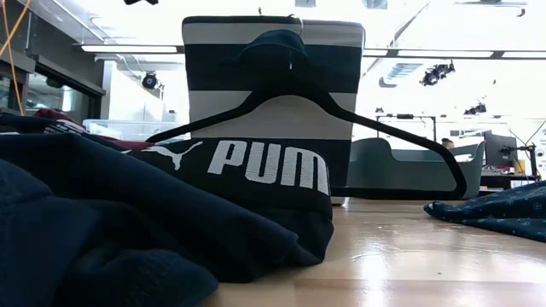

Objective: Pick & Place Cloths
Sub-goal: Put the blue shirt into the blue bin

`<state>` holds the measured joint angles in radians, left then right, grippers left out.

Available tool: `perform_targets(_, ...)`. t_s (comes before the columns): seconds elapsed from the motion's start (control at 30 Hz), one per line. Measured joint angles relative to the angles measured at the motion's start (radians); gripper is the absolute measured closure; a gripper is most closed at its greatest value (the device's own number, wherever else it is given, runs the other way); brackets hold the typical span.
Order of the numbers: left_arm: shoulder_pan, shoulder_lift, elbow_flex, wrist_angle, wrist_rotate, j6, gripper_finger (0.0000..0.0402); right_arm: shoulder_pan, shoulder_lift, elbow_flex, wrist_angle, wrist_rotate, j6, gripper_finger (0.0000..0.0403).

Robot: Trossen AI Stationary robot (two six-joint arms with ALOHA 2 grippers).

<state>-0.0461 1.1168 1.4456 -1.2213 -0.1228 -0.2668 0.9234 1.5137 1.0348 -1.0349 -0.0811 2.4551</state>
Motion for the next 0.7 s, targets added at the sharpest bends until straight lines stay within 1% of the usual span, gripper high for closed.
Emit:
perform_targets(0.07, 0.000, 0.000, 0.000, 0.000, 0.000, 0.000, 0.0396, -0.004, 0.027, 0.000, 0.014, 0.000, 0.010, 0.0008)
perform_targets(0.23, 0.000, 0.000, 0.000, 0.000, 0.000, 0.000, 0.0396, -0.021, 0.098, 0.000, 0.069, 0.044, 0.013, 0.0013)
perform_targets(0.4, 0.000, 0.000, 0.000, 0.000, 0.000, 0.000, 0.0396, -0.043, 0.156, 0.000, 0.121, 0.076, 0.010, 0.0005)
perform_targets(0.6, 0.000, 0.000, 0.000, 0.000, 0.000, 0.000, 0.0396, -0.069, 0.219, 0.001, 0.129, 0.080, 0.002, 0.0003)
perform_targets(0.7, 0.000, 0.000, 0.000, 0.000, 0.000, 0.000, 0.0396, -0.083, 0.224, -0.027, 0.187, 0.082, -0.014, 0.0003)
